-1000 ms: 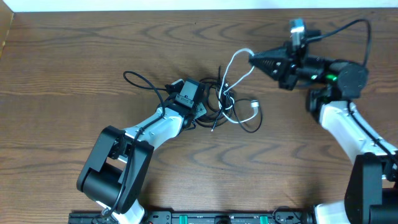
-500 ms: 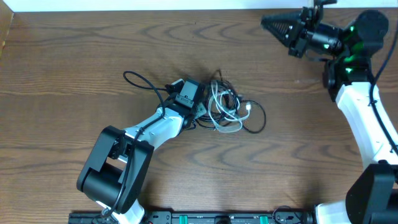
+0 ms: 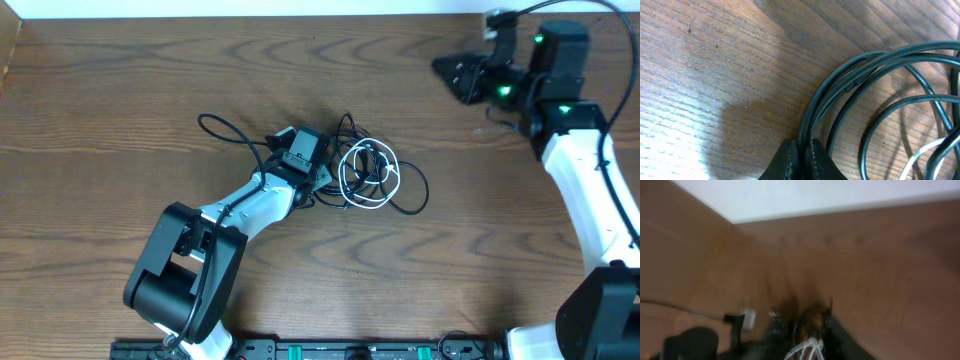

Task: Untangle cables

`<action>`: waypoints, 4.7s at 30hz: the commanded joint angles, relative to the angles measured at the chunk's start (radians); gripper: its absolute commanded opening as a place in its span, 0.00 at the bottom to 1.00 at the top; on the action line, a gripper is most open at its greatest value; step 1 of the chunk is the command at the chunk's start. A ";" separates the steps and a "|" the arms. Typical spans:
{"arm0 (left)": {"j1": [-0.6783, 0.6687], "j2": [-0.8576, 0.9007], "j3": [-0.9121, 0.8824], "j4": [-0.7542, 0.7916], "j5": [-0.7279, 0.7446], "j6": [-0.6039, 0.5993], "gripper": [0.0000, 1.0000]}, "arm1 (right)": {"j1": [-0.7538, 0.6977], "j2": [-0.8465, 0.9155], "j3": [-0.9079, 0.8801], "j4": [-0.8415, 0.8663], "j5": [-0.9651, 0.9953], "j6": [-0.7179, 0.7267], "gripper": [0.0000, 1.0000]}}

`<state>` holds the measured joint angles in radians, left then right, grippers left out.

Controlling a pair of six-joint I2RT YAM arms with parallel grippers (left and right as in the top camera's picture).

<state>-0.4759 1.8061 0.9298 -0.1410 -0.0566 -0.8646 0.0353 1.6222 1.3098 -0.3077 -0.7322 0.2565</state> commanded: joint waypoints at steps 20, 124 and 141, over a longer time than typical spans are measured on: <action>0.003 0.004 -0.023 -0.016 -0.017 -0.014 0.08 | 0.457 0.033 -0.138 -0.235 0.592 0.035 0.32; 0.003 0.004 -0.023 -0.041 -0.042 -0.013 0.07 | 0.304 0.439 -0.160 -0.256 0.235 0.662 0.01; 0.094 0.004 -0.023 0.053 -0.184 -0.039 0.08 | 0.092 0.032 -0.160 -0.679 0.240 -0.201 0.01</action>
<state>-0.4141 1.8038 0.9203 -0.0872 -0.1749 -0.8913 0.1638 1.7451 1.1542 -0.9665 -0.5156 0.2932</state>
